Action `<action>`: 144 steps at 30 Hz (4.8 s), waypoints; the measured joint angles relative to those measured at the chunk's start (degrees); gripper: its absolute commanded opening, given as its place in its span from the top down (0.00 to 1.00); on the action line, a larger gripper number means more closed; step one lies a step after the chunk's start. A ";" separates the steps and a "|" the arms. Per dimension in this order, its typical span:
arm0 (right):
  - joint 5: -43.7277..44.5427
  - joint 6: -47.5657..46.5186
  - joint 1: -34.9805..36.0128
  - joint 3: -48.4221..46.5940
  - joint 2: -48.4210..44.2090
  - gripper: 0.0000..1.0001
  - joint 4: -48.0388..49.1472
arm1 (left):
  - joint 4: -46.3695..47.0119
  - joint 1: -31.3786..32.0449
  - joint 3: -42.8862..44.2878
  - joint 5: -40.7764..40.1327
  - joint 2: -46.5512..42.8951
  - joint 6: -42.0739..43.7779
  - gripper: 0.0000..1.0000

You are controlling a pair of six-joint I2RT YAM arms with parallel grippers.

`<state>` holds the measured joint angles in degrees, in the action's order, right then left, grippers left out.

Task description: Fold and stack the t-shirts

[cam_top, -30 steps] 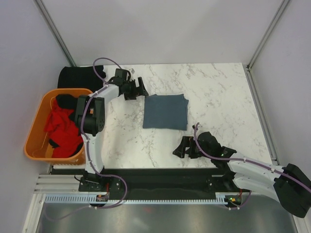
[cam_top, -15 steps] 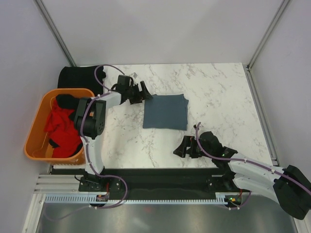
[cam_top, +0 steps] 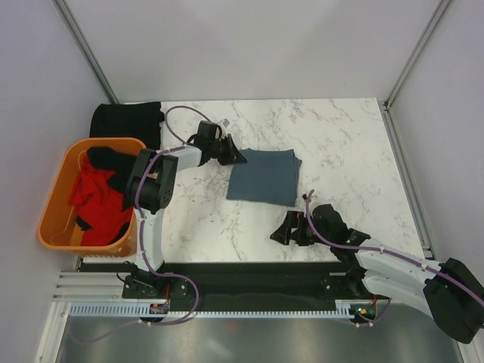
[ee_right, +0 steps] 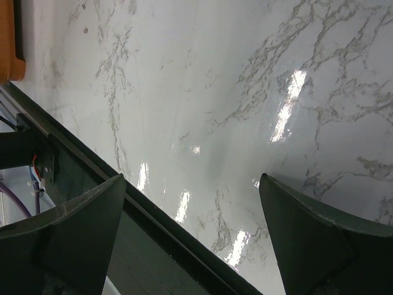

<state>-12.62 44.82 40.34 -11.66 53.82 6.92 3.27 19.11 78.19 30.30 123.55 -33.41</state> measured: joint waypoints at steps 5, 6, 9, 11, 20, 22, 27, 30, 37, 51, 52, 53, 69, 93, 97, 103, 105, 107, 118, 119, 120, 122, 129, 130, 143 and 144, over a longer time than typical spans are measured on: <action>-0.66 0.02 -0.63 0.26 -0.33 0.02 0.04 | -6.93 -1.33 9.40 0.44 0.79 0.46 0.98; -0.81 0.02 -0.79 0.42 -0.57 0.02 0.07 | -9.07 -1.90 11.89 0.48 0.81 0.85 0.98; -1.09 0.04 -1.20 0.94 -1.38 0.02 0.13 | -15.08 -4.37 21.05 0.26 0.81 2.73 0.98; -1.33 0.04 -1.51 1.14 -1.75 0.02 0.15 | -18.60 -6.54 26.62 0.02 0.81 4.44 0.98; -2.86 0.04 -3.26 2.58 -3.87 0.02 0.42 | -30.97 -14.25 43.08 -4.50 0.81 13.18 0.98; -3.30 0.04 -3.78 2.93 -4.42 0.02 0.46 | -32.68 -14.82 44.41 -6.10 0.81 15.32 0.98; -4.55 0.20 -4.96 3.93 -5.77 0.02 0.85 | -35.23 -14.88 45.20 -9.99 0.79 21.42 0.98; -5.11 0.24 -5.66 4.59 -6.91 0.02 0.85 | -36.72 -14.95 45.31 -12.09 0.52 24.55 0.98; -6.34 0.42 -7.26 5.79 -9.27 0.02 0.79 | -38.82 -16.44 48.59 -17.05 -1.40 31.32 0.98; -8.59 0.44 -9.35 6.64 -11.23 0.02 0.81 | -39.60 -22.49 52.39 -22.49 -4.13 44.02 0.98; -8.61 0.44 -9.46 6.67 -11.32 0.02 0.81 | -39.67 -22.71 52.59 -22.67 -4.13 44.50 0.98; -8.63 0.44 -9.51 6.71 -11.37 0.02 0.81 | -39.78 -22.95 52.89 -22.71 -4.13 45.07 0.98; -10.08 0.44 -10.58 7.19 -11.52 0.02 0.85 | -41.22 -26.77 51.06 -22.91 -6.38 50.88 0.98; -12.04 0.46 -11.78 7.48 -9.01 0.02 3.34 | -39.56 -27.89 51.19 -26.27 -1.64 56.26 0.98; -12.48 0.50 -12.09 7.48 -8.09 0.02 4.31 | -38.42 -28.15 52.37 -27.61 1.49 56.26 0.98; -13.03 0.63 -12.46 7.48 -6.43 0.02 6.08 | -35.98 -28.89 54.64 -31.17 5.22 56.33 0.98; -13.22 0.66 -12.55 7.48 -5.86 0.02 6.71 | -35.52 -29.40 55.82 -31.78 6.19 56.33 0.98; -13.44 0.70 -12.68 7.48 -5.25 0.02 7.34 | -34.80 -30.21 56.94 -31.82 7.10 56.30 0.98; -14.73 1.05 -13.27 7.41 -1.55 0.02 11.28 | -30.62 -34.27 60.00 -34.29 12.26 56.26 0.91; -14.80 1.05 -13.31 7.37 -1.22 0.02 11.56 | -30.32 -34.40 60.17 -34.53 12.83 56.26 0.84; -14.88 1.05 -13.38 7.32 -0.94 0.02 11.85 | -29.94 -34.47 60.37 -34.75 13.49 56.26 0.80; -15.15 1.07 -13.53 7.32 -0.59 0.02 12.20 | -29.38 -34.51 60.89 -35.04 14.64 56.22 0.56; -15.61 1.09 -13.79 6.99 0.59 0.02 12.81 | -22.75 -34.27 61.75 -41.64 17.46 56.43 0.00; -15.65 1.11 -13.84 6.97 0.76 0.02 12.98 | -21.81 -34.25 61.75 -43.36 17.59 56.39 0.00; -15.65 1.49 -13.88 6.78 0.96 0.02 13.03 | -16.85 -32.35 61.64 -59.34 17.66 53.18 0.00; -15.52 1.49 -13.88 6.80 0.52 0.02 12.61 | -16.87 -31.65 61.27 -60.22 17.38 52.94 0.00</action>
<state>-28.14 46.30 26.46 -4.86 54.35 19.53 -13.61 -12.53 139.46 -29.91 140.92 19.53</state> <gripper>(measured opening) 0.982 0.993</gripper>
